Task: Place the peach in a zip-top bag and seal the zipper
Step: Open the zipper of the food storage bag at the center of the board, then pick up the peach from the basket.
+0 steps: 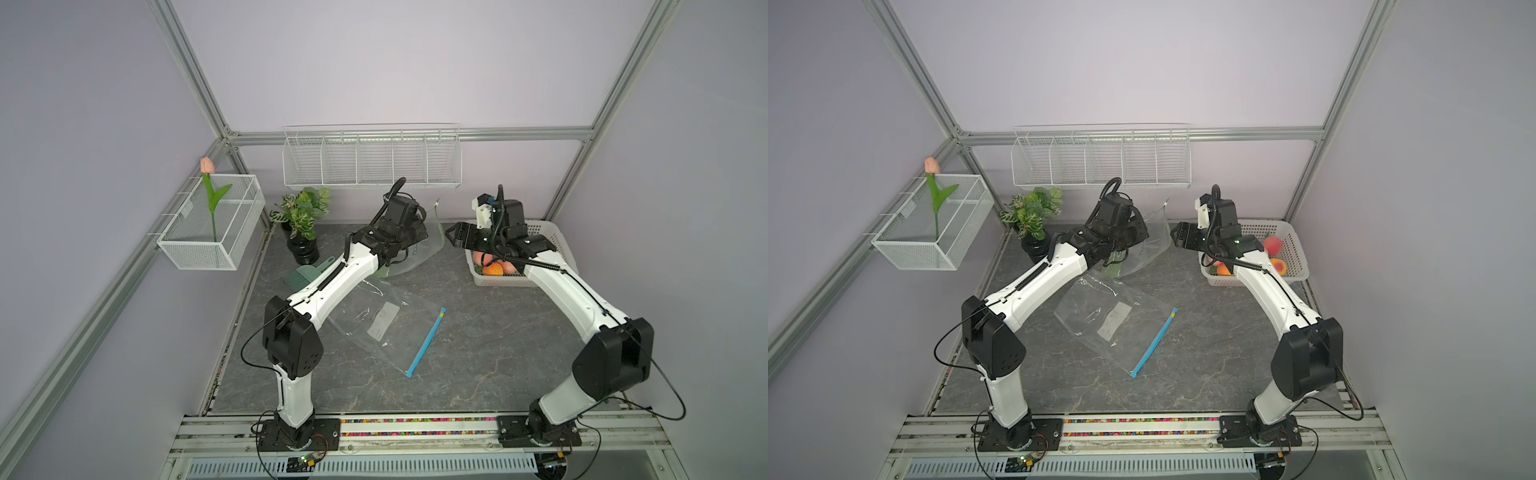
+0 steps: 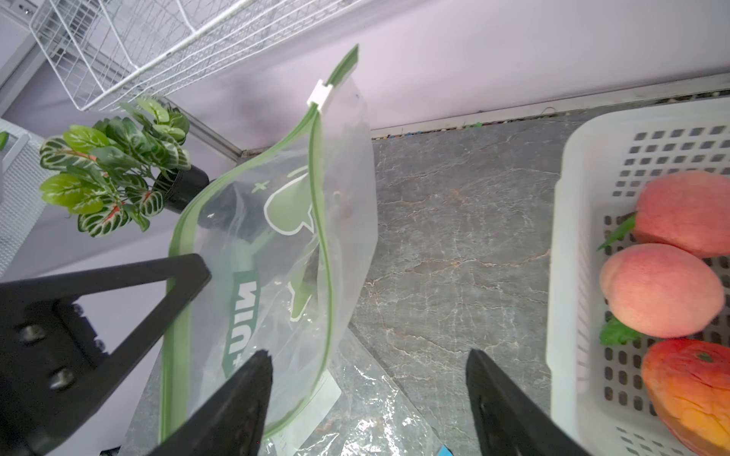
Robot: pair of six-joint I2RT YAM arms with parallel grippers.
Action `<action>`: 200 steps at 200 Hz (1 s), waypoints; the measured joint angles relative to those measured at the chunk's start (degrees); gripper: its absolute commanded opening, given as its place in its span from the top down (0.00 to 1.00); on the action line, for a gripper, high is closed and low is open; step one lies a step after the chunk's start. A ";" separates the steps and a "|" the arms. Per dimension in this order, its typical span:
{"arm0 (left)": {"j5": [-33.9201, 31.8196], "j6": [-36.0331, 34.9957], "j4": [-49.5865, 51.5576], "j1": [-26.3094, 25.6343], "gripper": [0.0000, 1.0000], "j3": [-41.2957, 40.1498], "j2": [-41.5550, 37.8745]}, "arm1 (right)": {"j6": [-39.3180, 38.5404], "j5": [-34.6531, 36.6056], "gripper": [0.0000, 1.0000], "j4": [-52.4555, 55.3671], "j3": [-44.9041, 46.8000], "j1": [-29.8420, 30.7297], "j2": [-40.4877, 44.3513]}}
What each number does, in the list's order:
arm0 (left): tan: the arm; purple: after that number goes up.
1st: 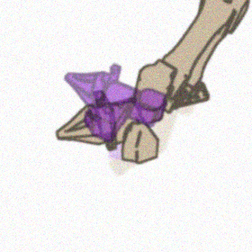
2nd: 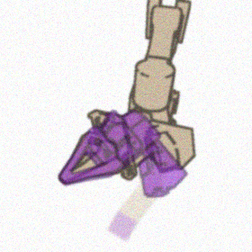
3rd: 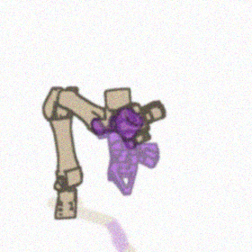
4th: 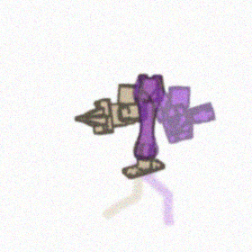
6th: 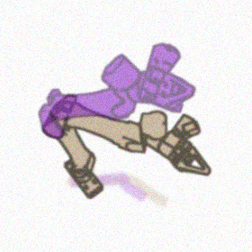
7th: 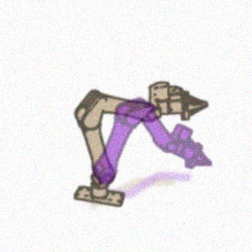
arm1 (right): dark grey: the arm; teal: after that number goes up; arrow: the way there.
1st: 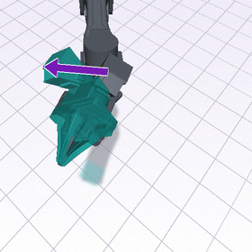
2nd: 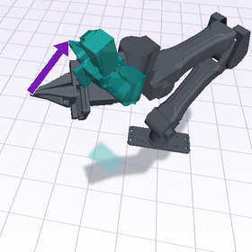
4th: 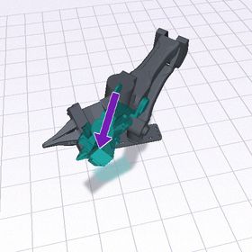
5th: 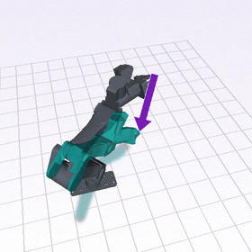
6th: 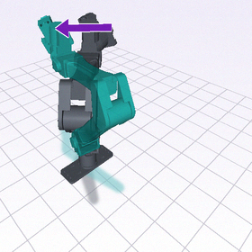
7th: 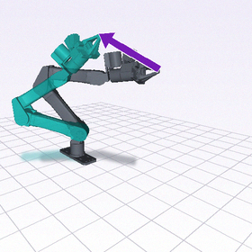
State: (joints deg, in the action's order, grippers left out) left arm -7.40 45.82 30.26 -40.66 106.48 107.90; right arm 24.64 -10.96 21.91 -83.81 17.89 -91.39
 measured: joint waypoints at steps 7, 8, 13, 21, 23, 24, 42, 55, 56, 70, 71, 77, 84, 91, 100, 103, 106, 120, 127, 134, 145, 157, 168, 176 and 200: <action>0.04 -0.02 0.00 0.00 1.00 0.00 0.00 | 0.02 1.11 0.19 0.17 0.61 -0.44 0.48; 0.04 -0.02 0.00 0.00 1.00 0.00 0.00 | 0.04 1.51 0.19 0.22 0.70 -0.57 0.59; 0.17 -0.02 0.00 0.00 1.00 0.00 0.00 | 0.00 2.64 0.18 0.48 0.98 -0.87 0.76; 0.20 -0.02 0.00 0.00 1.00 0.00 0.00 | -0.04 4.98 0.18 1.38 1.07 -1.36 0.85; 0.24 -0.02 0.00 0.00 1.00 0.00 0.00 | -0.04 5.35 0.18 1.51 1.07 -1.44 0.85; 0.24 -0.04 0.00 0.00 1.00 0.00 0.00 | -0.07 5.57 0.18 1.64 1.07 -1.46 0.85; 0.37 -0.02 0.00 0.00 1.00 0.00 0.00 | -0.79 10.97 0.18 4.31 1.09 -2.45 0.83; 0.39 -0.02 0.00 0.00 1.00 0.00 0.00 | -1.38 14.01 0.18 6.25 1.07 -3.13 0.72; 0.39 -0.02 0.00 0.00 1.00 0.00 0.00 | -1.44 14.21 0.18 6.38 1.07 -3.17 0.72; 0.42 -0.02 0.00 0.00 1.00 0.00 0.00 | -2.29 16.59 0.18 8.74 0.83 -4.09 -0.02; 0.42 -0.02 0.02 0.00 1.00 0.00 0.00 | -2.34 16.70 0.18 8.85 0.79 -4.11 -0.07; 0.42 -0.02 0.00 0.00 1.00 0.00 0.00 | -2.62 17.40 0.18 9.84 0.52 -4.57 -0.70; 0.44 -0.02 0.00 0.00 1.00 0.00 0.00 | -3.08 17.94 0.18 11.04 0.09 -5.03 -1.68; 0.48 -0.02 0.00 0.00 1.00 0.00 0.00 | -3.61 18.51 0.18 12.02 -0.33 -5.60 -2.80; 0.61 -0.02 0.00 0.00 1.00 0.00 0.00 | -4.22 18.67 0.18 12.98 -0.72 -6.36 -4.33; 0.66 -0.02 0.02 0.00 1.00 0.00 0.00 | -4.42 18.71 0.18 13.25 -0.79 -6.69 -4.87; 0.66 -0.02 0.00 0.00 1.00 0.00 0.00 | -4.63 18.71 0.18 13.49 -0.85 -6.93 -5.33; 0.83 -0.02 0.00 0.00 1.00 0.00 0.00 | -5.44 18.67 0.18 14.45 -0.87 -8.22 -7.69; 0.85 -0.02 0.00 0.00 1.00 0.00 0.00 | -5.68 18.69 0.18 14.84 -0.90 -8.74 -8.74; 0.87 -0.04 0.00 0.00 1.00 0.00 0.00 | -5.92 18.62 0.18 15.15 -0.90 -9.27 -9.70; 0.87 -0.07 0.00 0.00 1.00 0.00 0.00 | -6.29 18.64 0.18 15.56 -0.92 -9.99 -10.99; 0.87 -0.22 0.00 0.00 1.00 0.00 0.00 | -6.54 18.60 0.19 15.98 -1.07 -10.45 -12.24; 0.92 -0.39 0.00 0.00 1.00 0.00 0.00 | -6.75 18.45 0.20 16.22 -1.66 -10.80 -13.46; 1.01 -0.42 0.00 0.00 1.00 0.00 0.00 | -6.91 18.34 0.20 16.28 -2.25 -11.06 -14.36; 1.07 -0.44 0.00 0.00 1.00 0.00 0.02 | -7.13 17.79 0.22 16.37 -3.91 -11.47 -16.98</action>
State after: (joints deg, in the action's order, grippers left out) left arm -6.33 45.39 30.26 -40.66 106.48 107.92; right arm 17.52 6.83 38.28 -87.72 6.42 -108.38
